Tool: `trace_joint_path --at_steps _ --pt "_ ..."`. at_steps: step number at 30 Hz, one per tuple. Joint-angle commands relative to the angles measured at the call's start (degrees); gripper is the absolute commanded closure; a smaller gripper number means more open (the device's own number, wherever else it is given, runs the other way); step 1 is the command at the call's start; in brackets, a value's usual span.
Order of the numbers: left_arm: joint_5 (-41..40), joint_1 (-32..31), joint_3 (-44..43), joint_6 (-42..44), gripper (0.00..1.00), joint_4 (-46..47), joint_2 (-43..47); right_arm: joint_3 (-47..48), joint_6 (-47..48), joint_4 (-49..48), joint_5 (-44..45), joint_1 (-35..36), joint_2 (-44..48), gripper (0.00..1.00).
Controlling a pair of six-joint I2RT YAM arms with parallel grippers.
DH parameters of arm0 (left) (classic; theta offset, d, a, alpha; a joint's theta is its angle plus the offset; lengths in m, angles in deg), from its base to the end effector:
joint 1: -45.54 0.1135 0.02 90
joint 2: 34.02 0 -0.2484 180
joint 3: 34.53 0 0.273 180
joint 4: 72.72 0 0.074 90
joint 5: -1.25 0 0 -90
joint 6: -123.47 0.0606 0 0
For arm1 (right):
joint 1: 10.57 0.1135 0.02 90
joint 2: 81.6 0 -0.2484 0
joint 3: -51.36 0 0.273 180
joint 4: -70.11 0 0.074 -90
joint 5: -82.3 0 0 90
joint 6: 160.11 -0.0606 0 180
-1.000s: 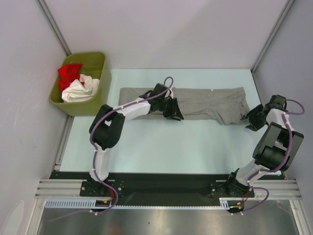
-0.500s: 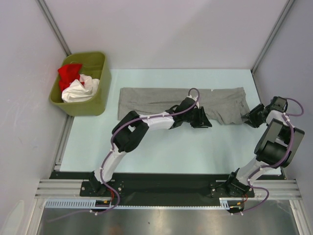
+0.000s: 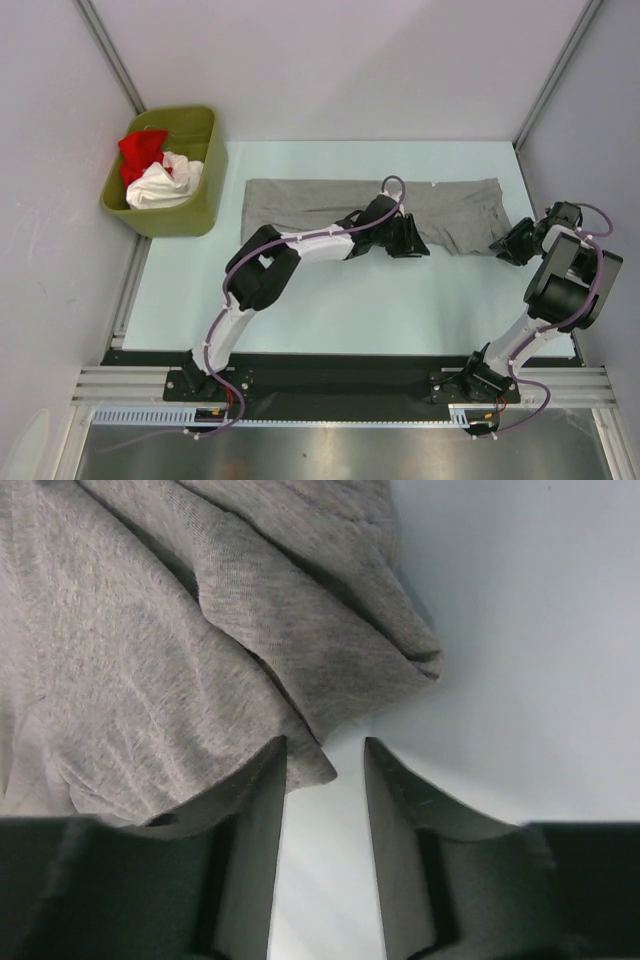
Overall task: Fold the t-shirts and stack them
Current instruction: Fold the tshirt
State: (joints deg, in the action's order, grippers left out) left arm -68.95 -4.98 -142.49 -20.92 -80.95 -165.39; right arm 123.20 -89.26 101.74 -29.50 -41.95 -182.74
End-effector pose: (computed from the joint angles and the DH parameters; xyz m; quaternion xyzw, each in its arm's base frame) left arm 0.3315 -0.4347 0.1227 0.0547 0.8624 -0.4723 0.1737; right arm 0.3271 -0.1731 0.1098 0.3628 0.8799 0.1557 0.2645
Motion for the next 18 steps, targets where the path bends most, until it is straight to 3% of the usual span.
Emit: trace_joint_path --at_steps 1,2,3,9,18 --pt "1.21 1.21 0.34 3.32 0.64 -1.65 6.04 3.09 1.84 -1.10 -1.93 0.09 -1.07 0.63" --pt "1.30 1.74 0.34 3.76 0.64 -2.88 6.91 3.27 1.50 -1.36 -3.32 0.00 -1.25 0.67" --pt "1.48 2.00 0.60 4.29 0.64 -3.50 7.35 3.18 1.06 -1.71 -4.03 0.00 -1.16 0.79" --pt "1.65 3.94 3.76 8.16 0.65 -8.24 12.10 5.72 -2.37 0.74 -4.39 2.02 0.59 0.96" --pt "2.53 6.40 7.99 10.62 0.65 -10.01 15.80 12.40 -7.56 6.90 -6.67 2.28 -1.33 1.00"
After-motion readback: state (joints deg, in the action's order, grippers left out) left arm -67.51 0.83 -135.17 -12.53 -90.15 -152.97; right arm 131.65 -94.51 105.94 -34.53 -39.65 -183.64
